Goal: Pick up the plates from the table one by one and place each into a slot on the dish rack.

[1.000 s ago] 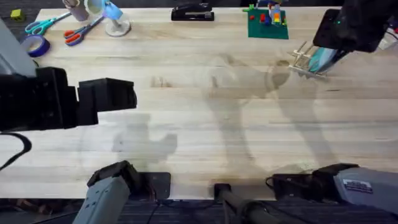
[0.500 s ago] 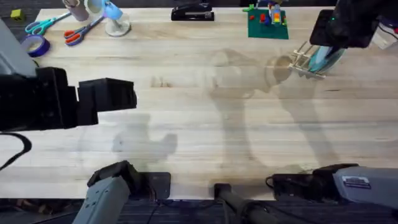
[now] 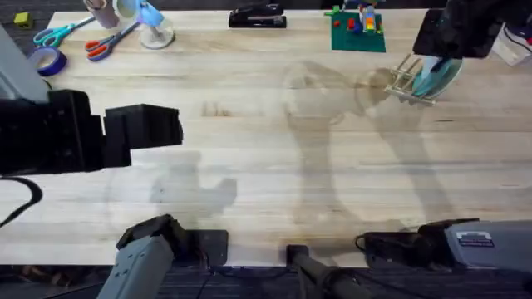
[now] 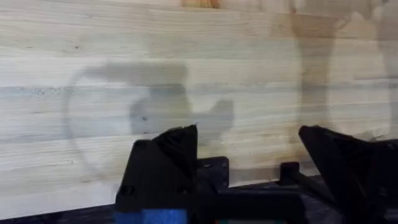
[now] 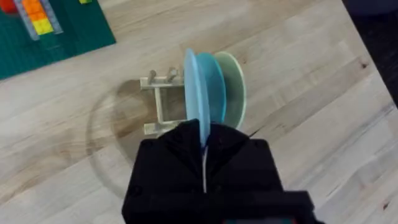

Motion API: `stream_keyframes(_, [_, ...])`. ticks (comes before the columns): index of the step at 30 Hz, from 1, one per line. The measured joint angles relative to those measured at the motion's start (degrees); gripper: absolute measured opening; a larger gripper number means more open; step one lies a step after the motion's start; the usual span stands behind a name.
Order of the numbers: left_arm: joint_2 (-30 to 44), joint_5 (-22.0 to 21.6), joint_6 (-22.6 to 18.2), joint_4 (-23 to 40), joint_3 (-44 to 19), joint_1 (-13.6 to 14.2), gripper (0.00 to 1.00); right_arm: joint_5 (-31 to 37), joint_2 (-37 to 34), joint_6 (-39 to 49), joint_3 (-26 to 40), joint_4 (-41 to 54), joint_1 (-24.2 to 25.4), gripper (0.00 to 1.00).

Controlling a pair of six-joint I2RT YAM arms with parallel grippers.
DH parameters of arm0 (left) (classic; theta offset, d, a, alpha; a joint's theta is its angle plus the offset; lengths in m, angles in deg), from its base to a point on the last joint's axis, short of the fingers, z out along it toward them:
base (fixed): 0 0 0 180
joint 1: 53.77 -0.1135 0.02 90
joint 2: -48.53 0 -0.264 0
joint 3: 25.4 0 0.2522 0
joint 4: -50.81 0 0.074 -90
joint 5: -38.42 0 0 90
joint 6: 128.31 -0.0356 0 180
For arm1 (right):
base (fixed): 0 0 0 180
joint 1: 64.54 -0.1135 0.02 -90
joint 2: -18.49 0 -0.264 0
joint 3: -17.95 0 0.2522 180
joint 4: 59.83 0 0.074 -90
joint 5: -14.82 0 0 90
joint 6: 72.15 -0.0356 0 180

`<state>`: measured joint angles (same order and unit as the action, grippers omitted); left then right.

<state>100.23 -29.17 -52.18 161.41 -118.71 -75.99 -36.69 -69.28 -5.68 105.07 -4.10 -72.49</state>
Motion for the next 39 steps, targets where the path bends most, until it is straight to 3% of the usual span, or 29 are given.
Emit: stream_keyframes(39, [0.00,-0.01,0.00,0.02,0.00,0.00,0.993,-4.46,-6.75,1.09,0.00,-5.61,3.65,0.027])
